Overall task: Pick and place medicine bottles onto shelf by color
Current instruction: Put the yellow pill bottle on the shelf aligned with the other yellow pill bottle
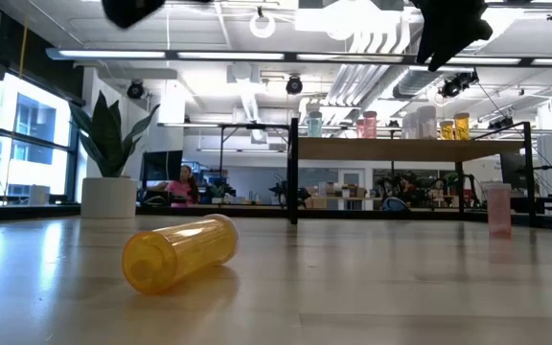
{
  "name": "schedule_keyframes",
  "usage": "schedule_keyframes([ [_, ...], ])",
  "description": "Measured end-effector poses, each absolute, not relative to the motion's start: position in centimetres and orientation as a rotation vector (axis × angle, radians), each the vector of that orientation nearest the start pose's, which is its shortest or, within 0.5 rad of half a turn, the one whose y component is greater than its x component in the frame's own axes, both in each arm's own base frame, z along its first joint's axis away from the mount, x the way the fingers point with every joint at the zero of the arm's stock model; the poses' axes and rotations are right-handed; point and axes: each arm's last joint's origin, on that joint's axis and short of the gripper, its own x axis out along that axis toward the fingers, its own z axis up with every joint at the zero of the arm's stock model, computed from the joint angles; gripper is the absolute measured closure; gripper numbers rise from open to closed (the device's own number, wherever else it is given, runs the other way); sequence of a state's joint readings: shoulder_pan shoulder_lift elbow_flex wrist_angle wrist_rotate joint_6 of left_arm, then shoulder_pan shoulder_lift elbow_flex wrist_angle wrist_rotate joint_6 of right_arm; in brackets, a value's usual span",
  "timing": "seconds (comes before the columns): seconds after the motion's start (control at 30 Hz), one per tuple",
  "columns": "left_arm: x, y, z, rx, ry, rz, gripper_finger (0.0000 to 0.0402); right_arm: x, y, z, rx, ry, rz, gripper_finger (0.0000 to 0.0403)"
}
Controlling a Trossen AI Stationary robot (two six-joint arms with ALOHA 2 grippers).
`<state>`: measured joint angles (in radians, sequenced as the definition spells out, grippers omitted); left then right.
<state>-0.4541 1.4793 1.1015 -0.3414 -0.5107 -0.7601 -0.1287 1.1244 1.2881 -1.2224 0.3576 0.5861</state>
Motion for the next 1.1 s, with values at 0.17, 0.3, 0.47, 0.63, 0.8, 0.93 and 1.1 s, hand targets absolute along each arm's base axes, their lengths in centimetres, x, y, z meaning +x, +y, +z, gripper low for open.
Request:
schedule_keyframes([
  [0.17,30.7,-13.5,23.0,-0.422,0.677,0.335,0.0229,18.2,-3.4,35.8,0.397,0.896,-0.732,0.0206],
  [0.3,32.0,-14.2,20.5,-0.465,0.728,0.323,0.0229,18.2,-3.4,35.8,0.396,0.896,-0.732,0.0206],
  [0.47,33.8,-14.8,19.0,-0.479,0.753,0.123,0.0229,18.2,-3.4,35.8,0.383,0.895,-0.739,0.0206],
  [0.63,36.1,-15.1,18.9,-0.468,0.63,-0.142,0.0229,18.2,-3.4,35.8,0.381,0.895,-0.74,0.0206],
  [0.8,37.1,-14.7,19.1,-0.518,0.609,-0.237,0.0229,18.1,-3.4,35.8,0.379,0.894,-0.743,0.0206],
  [0.93,37.7,-14.4,20.2,-0.445,0.709,-0.124,0.0229,18.1,-3.4,35.8,0.388,0.891,-0.747,0.0206],
  [1.1,38.0,-14.9,23.9,-0.258,0.753,0.057,0.0229,18.1,-3.4,35.8,0.388,0.891,-0.747,0.0206],
])
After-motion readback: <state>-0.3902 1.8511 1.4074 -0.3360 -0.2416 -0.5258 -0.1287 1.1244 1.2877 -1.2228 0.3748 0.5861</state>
